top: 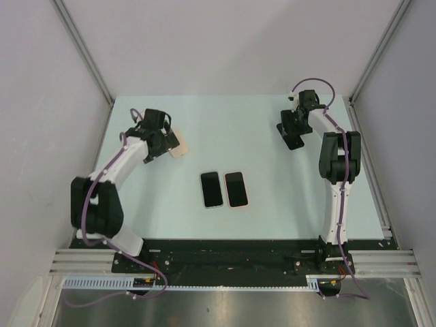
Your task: Put the phone into the phone case
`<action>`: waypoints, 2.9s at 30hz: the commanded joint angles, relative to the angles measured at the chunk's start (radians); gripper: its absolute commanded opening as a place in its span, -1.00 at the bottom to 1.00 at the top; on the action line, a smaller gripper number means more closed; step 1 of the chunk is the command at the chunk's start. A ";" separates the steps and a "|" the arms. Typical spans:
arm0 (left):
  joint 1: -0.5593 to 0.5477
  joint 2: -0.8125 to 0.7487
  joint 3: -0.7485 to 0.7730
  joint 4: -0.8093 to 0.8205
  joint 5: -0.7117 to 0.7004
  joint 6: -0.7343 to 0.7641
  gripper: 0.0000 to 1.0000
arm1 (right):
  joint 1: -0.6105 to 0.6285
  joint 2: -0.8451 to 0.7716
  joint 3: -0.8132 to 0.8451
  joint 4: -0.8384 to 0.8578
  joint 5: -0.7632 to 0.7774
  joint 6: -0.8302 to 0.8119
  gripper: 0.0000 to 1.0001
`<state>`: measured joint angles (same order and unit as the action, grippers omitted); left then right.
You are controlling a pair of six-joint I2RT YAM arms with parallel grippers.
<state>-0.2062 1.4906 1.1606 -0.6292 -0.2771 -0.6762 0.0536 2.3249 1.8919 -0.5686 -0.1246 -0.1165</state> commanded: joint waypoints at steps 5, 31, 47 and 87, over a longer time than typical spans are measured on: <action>0.004 0.374 0.299 -0.090 -0.045 -0.031 1.00 | 0.009 -0.067 -0.146 0.018 0.017 0.133 0.50; -0.018 0.747 0.607 -0.150 -0.011 0.061 0.84 | 0.023 -0.328 -0.456 0.036 0.019 0.339 0.49; -0.010 0.398 0.203 0.120 0.475 0.104 0.16 | 0.086 -0.487 -0.464 0.052 0.065 0.429 0.71; -0.099 0.068 -0.223 0.697 1.073 0.024 0.08 | 0.479 -0.496 -0.597 0.653 -0.423 1.069 -0.34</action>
<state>-0.2981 1.6196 0.9478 0.0212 0.7486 -0.6357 0.5137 1.8397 1.2934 0.0563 -0.5541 0.9325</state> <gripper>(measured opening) 0.774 0.416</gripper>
